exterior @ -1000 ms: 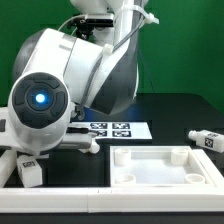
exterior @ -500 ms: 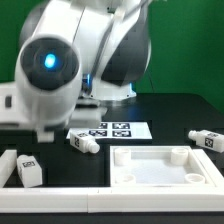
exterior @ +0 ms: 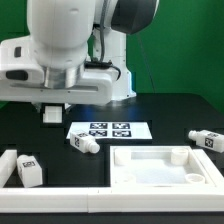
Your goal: Assemble one leg
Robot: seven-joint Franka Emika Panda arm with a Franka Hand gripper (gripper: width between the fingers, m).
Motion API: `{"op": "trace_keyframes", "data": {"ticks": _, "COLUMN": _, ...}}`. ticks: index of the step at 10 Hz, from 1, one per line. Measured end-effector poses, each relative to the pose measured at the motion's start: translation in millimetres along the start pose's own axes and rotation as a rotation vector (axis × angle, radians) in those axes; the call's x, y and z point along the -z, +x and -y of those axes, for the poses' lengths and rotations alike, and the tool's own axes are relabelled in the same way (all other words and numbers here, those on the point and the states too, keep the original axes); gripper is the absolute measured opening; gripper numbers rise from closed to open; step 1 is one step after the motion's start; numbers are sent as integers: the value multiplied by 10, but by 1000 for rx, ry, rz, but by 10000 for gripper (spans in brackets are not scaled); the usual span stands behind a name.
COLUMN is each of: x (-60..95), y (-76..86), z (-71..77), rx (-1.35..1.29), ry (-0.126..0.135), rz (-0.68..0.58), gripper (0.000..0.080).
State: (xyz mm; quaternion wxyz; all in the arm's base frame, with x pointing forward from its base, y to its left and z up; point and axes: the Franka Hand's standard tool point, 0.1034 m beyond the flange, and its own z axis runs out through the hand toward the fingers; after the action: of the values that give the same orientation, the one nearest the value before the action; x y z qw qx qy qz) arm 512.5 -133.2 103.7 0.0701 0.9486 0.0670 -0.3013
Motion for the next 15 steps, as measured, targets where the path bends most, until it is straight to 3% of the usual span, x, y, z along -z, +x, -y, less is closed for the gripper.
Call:
{"op": "trace_keyframes", "data": {"ticks": 1, "x": 35, "y": 44, "z": 17, "rx": 1, "ry": -4, "rz": -82, "gripper": 285}}
{"op": "trace_keyframes", "data": {"ticks": 2, "x": 112, "y": 16, "z": 240, "rx": -55, "ry": 27, "rz": -141, "gripper": 285}}
{"op": "trace_keyframes", "data": {"ticks": 3, "x": 282, "y": 26, "z": 513, "rx": -53, "ry": 58, "rz": -201, "gripper": 285}}
{"op": "trace_keyframes", "data": {"ticks": 4, "x": 428, "y": 98, "z": 711, "rx": -108, "ry": 108, "rz": -286, "gripper": 285}}
{"op": "trace_keyframes", "data": {"ticks": 6, "x": 746, "y": 154, "z": 1077, "rx": -177, "ry": 120, "rz": -390, "gripper": 285}}
{"op": "trace_keyframes", "data": {"ticks": 7, "x": 790, "y": 238, "z": 1046, "rx": -156, "ry": 108, "rz": -481, "gripper": 285}}
{"op": "trace_keyframes", "data": {"ticks": 10, "x": 799, "y": 289, "z": 1041, "rx": -167, "ry": 95, "rz": -688, "gripper": 285}}
{"op": "trace_keyframes", "data": {"ticks": 11, "x": 789, "y": 325, "z": 1069, "rx": -181, "ry": 106, "rz": -740, "gripper": 286}}
{"op": "trace_keyframes", "data": {"ticks": 12, "x": 782, "y": 401, "z": 1181, "rx": -217, "ry": 156, "rz": -809, "gripper": 287}}
{"op": "trace_keyframes", "data": {"ticks": 13, "x": 851, "y": 501, "z": 1369, "rx": -234, "ry": 176, "rz": -882, "gripper": 287}}
{"op": "trace_keyframes", "data": {"ticks": 15, "x": 1169, "y": 677, "z": 1779, "rx": -261, "ry": 222, "rz": -1022, "gripper": 287}}
